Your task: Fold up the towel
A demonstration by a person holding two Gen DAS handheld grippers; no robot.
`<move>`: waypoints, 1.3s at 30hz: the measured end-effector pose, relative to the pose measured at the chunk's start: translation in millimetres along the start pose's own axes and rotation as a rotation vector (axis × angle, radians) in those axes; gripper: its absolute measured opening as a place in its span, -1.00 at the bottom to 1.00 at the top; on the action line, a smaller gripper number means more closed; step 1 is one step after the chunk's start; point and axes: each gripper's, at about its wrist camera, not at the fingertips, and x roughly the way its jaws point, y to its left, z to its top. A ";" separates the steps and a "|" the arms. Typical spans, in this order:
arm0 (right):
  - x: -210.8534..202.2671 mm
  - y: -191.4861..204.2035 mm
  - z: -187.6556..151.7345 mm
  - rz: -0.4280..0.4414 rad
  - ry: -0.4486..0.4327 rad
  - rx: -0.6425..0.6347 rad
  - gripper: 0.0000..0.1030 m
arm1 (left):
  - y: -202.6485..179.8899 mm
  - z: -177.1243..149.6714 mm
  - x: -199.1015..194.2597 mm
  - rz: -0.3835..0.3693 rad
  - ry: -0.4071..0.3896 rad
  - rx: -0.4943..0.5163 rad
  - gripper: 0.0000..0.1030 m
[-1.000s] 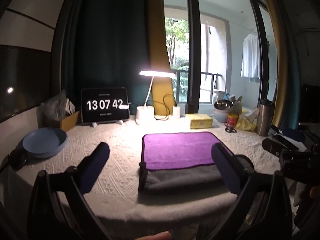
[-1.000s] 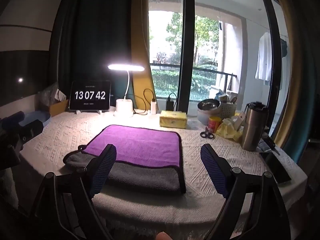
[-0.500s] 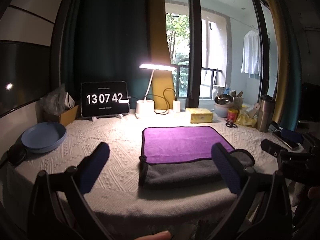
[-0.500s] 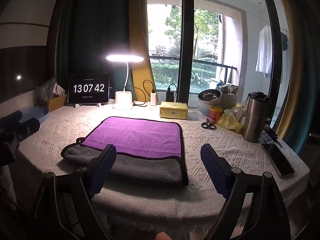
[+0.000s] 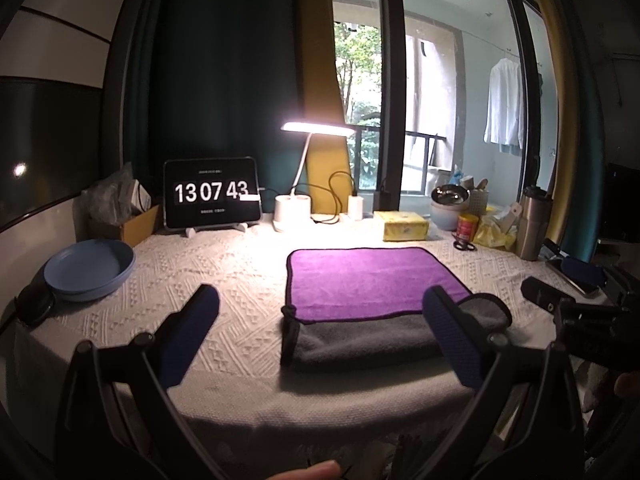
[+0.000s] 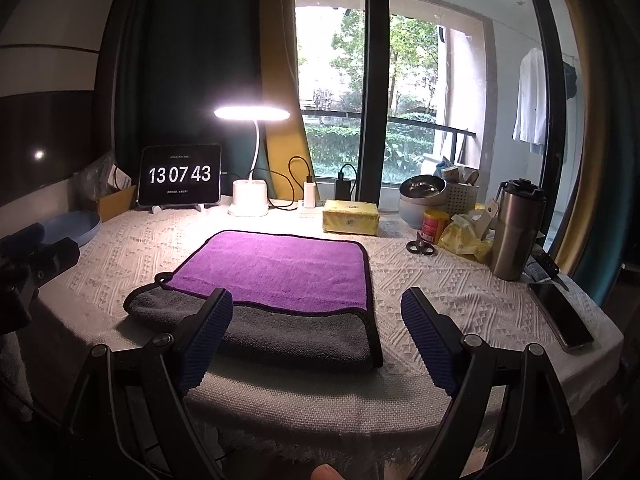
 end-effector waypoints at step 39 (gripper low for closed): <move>70.8 -42.0 18.3 0.139 0.130 0.009 0.70 | -8.5 17.8 91.6 0.050 0.254 -0.019 0.97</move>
